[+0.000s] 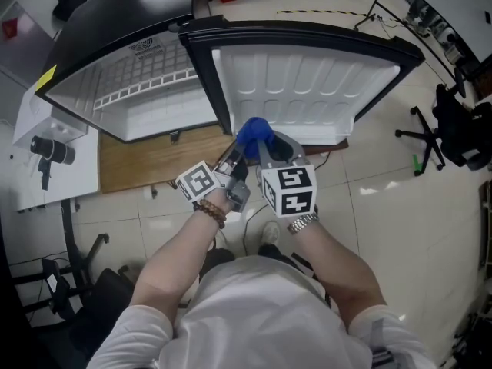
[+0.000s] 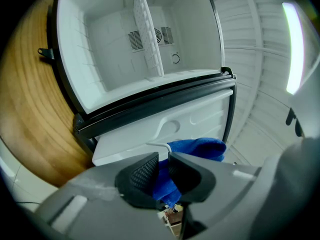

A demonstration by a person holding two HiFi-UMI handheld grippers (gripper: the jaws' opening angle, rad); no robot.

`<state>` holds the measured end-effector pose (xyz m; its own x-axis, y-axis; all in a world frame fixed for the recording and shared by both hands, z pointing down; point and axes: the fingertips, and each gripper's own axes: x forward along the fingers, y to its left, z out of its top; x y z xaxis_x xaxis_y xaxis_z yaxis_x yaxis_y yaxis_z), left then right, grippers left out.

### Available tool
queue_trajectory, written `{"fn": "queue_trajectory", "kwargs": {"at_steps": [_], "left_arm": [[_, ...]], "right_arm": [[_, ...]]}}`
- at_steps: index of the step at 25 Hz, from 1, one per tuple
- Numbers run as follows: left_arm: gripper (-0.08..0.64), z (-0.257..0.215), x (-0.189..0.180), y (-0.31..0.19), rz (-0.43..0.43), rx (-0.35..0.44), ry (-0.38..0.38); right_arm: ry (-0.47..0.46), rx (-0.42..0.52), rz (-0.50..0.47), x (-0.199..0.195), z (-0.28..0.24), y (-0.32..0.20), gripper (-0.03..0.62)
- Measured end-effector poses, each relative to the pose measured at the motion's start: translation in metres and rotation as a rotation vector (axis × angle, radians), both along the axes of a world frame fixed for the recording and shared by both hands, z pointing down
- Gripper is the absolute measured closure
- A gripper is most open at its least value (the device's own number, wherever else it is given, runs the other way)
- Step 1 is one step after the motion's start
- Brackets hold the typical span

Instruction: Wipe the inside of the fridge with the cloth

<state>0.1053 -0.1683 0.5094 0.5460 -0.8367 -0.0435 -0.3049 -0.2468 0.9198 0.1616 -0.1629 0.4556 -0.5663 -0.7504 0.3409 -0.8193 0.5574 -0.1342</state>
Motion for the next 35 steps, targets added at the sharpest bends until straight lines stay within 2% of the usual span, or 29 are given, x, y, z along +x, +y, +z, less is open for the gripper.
{"fn": "queue_trajectory", "kwargs": {"at_steps": [1,3,5,9,11,14,17,20,24,27,32,35], "left_arm": [[0.511,0.003,-0.002,0.000,-0.003,-0.006,-0.026],[0.511,0.002,-0.001,0.000,0.003,-0.001,-0.010],[0.511,0.003,-0.003,0.000,0.001,-0.005,-0.031],[0.511,-0.009,0.008,0.000,0.019,0.014,0.089],[0.511,-0.011,0.008,0.000,0.018,0.014,0.101],[0.502,-0.008,0.005,-0.001,0.009,0.015,0.073],[0.491,-0.017,0.009,-0.001,0.008,0.021,0.122],[0.477,-0.016,0.006,-0.001,0.002,0.030,0.096],[0.477,-0.019,0.010,-0.001,0.005,0.025,0.121],[0.482,-0.013,0.008,-0.001,0.000,0.019,0.085],[0.488,-0.019,0.011,0.000,0.004,0.020,0.110],[0.489,-0.014,0.008,0.000,-0.003,0.021,0.076]], "right_arm": [[0.005,-0.003,0.011,0.004,0.002,-0.001,0.540],[0.007,-0.008,0.036,0.015,0.003,-0.004,0.540],[0.009,-0.008,0.060,0.028,0.004,-0.006,0.540],[0.016,-0.004,0.103,0.056,0.005,-0.010,0.540],[0.017,-0.003,0.129,0.071,0.005,-0.012,0.540],[0.018,0.001,0.164,0.091,0.003,-0.017,0.540],[0.021,0.005,0.189,0.108,0.002,-0.020,0.540],[0.026,0.004,0.209,0.122,0.002,-0.022,0.540],[0.029,-0.002,0.236,0.138,0.006,-0.024,0.540],[0.035,-0.002,0.254,0.150,0.008,-0.026,0.540],[0.049,0.002,0.306,0.178,0.010,-0.030,0.540],[0.055,0.003,0.347,0.199,0.011,-0.032,0.540]]}}
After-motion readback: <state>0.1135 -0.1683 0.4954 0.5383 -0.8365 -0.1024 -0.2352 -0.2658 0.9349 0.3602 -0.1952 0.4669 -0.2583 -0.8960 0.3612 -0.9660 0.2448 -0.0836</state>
